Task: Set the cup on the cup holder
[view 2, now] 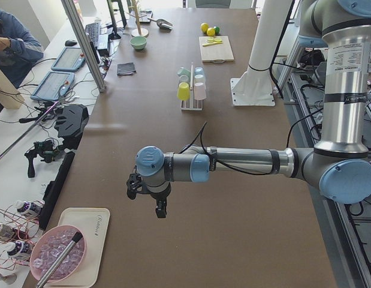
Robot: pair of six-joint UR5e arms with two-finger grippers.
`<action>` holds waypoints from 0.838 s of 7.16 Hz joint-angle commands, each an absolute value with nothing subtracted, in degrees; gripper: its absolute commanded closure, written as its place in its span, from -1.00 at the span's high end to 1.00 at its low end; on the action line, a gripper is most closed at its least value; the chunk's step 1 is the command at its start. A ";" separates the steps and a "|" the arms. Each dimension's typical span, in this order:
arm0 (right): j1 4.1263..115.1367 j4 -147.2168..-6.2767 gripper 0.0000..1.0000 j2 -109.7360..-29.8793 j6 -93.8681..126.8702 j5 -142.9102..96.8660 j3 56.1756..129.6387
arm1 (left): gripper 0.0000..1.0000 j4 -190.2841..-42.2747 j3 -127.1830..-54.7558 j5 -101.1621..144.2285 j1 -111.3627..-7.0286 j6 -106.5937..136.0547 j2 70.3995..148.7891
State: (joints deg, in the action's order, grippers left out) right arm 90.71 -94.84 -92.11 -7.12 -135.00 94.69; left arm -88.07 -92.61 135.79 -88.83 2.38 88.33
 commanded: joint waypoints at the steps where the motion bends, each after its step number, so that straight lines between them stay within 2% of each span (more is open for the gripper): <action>1: 90.70 -94.83 1.00 -92.02 -7.12 -134.91 94.66 | 0.95 -88.15 -91.59 135.88 -88.77 2.37 88.59; 6: 90.70 -94.83 1.00 -92.02 -7.12 -134.91 94.48 | 0.95 -88.15 -91.49 134.91 -88.86 2.37 88.59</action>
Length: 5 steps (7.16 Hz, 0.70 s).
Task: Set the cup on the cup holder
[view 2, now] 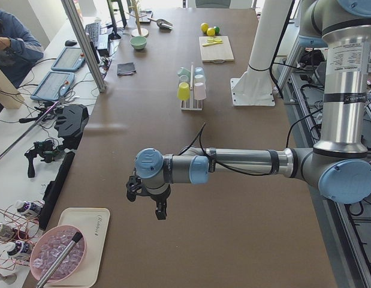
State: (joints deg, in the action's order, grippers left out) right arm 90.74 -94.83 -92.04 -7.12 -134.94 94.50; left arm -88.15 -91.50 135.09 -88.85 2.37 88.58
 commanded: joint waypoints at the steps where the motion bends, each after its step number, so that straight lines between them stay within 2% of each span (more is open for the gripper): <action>1: 90.70 -94.83 1.00 -92.02 -7.12 -134.91 94.48 | 0.95 -88.15 -91.49 134.83 -88.86 2.46 88.59; 5: 90.70 -94.83 1.00 -91.85 -7.12 -134.04 94.57 | 0.95 -88.15 -91.85 133.69 -89.21 2.72 87.54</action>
State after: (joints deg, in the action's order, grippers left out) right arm 90.74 -94.83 -91.96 -7.12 -134.48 94.56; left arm -88.15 -91.77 134.57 -89.13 2.58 88.00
